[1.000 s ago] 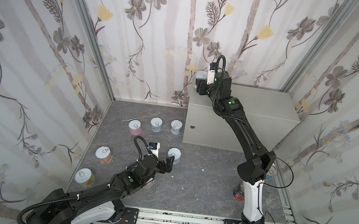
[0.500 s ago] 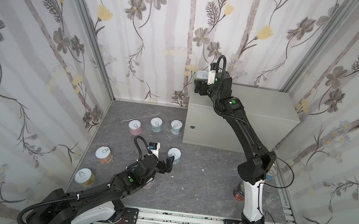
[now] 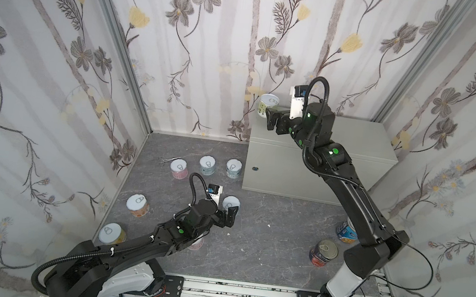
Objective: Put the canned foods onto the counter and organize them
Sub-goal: 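Withdraw the right gripper while the left gripper descends over the light-blue can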
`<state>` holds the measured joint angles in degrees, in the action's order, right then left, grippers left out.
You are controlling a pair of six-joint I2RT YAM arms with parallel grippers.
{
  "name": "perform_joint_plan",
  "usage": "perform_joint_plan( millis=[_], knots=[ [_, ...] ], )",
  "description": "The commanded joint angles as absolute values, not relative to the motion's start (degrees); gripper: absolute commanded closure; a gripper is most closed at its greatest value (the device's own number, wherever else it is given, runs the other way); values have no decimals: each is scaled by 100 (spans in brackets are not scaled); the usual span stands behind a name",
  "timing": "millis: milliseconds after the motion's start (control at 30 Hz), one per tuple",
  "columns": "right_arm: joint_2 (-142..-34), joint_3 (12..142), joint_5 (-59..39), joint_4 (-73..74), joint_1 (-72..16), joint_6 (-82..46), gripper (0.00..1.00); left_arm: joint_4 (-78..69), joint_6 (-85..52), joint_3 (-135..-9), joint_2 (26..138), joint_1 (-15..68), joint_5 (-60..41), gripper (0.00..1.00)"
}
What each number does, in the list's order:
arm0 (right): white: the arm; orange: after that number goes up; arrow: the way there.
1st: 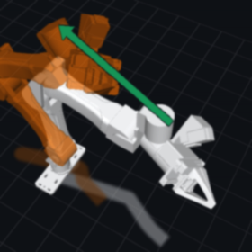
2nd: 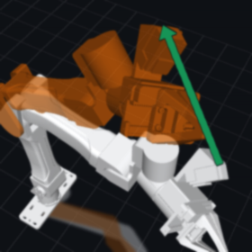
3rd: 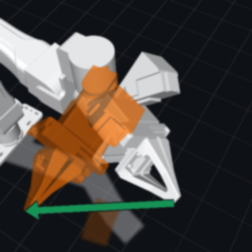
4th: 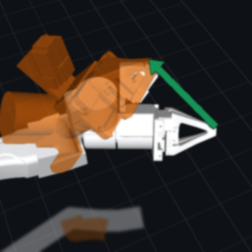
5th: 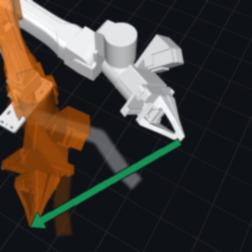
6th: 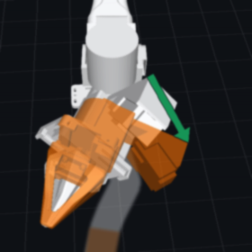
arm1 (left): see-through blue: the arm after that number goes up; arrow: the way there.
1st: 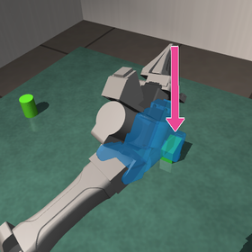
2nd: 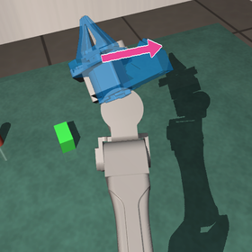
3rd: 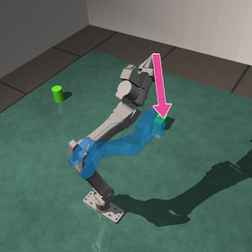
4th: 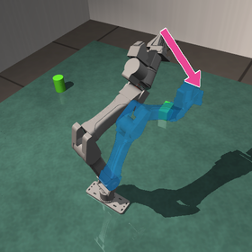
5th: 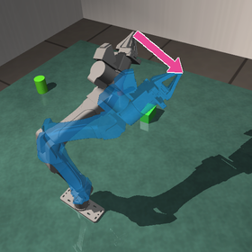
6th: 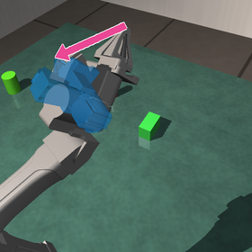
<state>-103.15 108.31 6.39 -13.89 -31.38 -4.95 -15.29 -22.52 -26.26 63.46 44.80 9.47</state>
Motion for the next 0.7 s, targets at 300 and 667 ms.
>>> perform_joint_plan(
  millis=[300,667],
  knots=[
    [-6565,6651,724,387,-3155,-937,0,-1820,-1557,-2524,6494,4491,1367,0],
    [-4866,4863,350,395,-3181,-1415,0,-2636,-1355,-2367,7187,4726,1678,0]
  ],
)
